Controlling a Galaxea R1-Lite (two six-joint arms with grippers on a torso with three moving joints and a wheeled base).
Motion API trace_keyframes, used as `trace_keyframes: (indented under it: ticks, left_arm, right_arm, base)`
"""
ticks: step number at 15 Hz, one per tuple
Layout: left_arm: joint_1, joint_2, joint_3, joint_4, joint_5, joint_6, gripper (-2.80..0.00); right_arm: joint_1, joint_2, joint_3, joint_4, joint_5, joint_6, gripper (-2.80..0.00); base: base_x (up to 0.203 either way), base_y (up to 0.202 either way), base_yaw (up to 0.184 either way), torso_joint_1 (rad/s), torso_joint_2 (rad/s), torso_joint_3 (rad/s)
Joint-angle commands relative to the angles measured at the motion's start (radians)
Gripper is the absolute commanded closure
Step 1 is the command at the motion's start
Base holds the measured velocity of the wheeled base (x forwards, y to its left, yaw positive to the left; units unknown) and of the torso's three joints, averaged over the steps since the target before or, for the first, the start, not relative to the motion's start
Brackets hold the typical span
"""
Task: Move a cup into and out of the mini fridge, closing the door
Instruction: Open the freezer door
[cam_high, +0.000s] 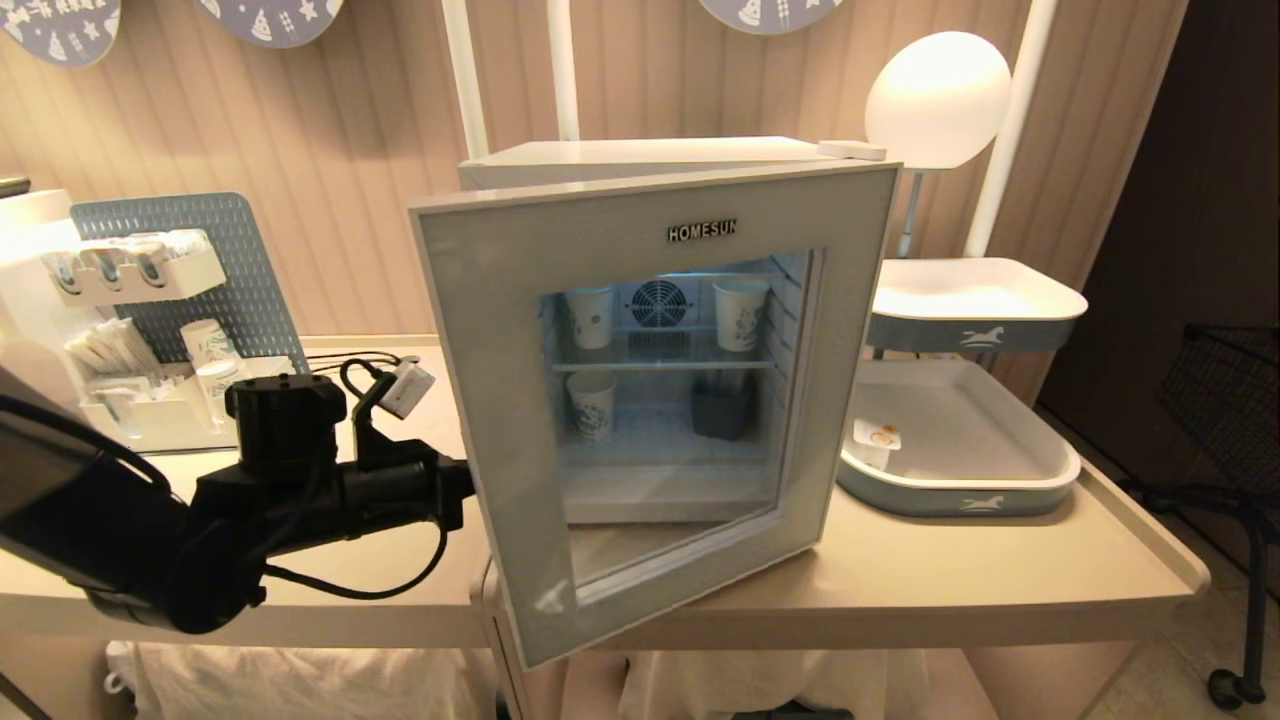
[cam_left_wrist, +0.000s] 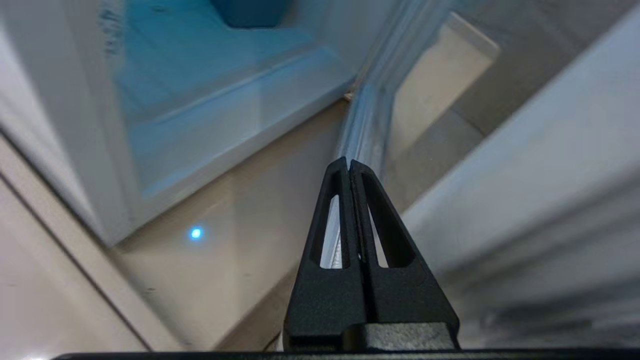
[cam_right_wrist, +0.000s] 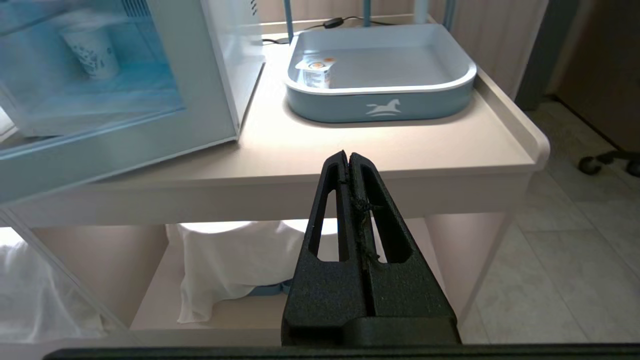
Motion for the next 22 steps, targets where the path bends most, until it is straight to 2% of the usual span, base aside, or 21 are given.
trace_keyframes:
  ticks: [1, 4, 6, 13, 18, 22]
  left_arm:
    - [-0.004, -0.038, 0.019, -0.004, -0.011, -0.010, 0.00]
    - [-0.015, -0.098, 0.068, -0.001, -0.059, -0.025, 0.00]
    - [-0.052, -0.127, 0.088, 0.000, -0.084, -0.028, 0.00]
    - [-0.275, -0.126, 0.049, 0.001, -0.084, -0.081, 0.00]
    - [-0.457, -0.124, 0.016, 0.037, -0.079, -0.084, 0.00]
    - [-0.545, -0.099, -0.017, 0.054, -0.072, -0.084, 0.00]
  right_arm:
    - [0.000, 0.001, 0.000, 0.000, 0.000, 0.000, 0.00]
    - [0.000, 0.001, 0.000, 0.000, 0.000, 0.000, 0.00]
    - [0.000, 0.001, 0.000, 0.000, 0.000, 0.000, 0.00]
    - [0.000, 0.001, 0.000, 0.000, 0.000, 0.000, 0.00]
    - [0.000, 0.001, 0.000, 0.000, 0.000, 0.000, 0.00]
    - [0.000, 0.001, 0.000, 0.000, 0.000, 0.000, 0.00]
  base:
    - [0.000, 0.000, 0.000, 0.000, 0.00, 0.000]
    - [0.000, 0.000, 0.000, 0.000, 0.00, 0.000]
    - [0.000, 0.000, 0.000, 0.000, 0.00, 0.000]
    - [0.000, 0.000, 0.000, 0.000, 0.00, 0.000]
    - [0.000, 0.000, 0.000, 0.000, 0.00, 0.000]
    - [0.000, 0.000, 0.000, 0.000, 0.00, 0.000]
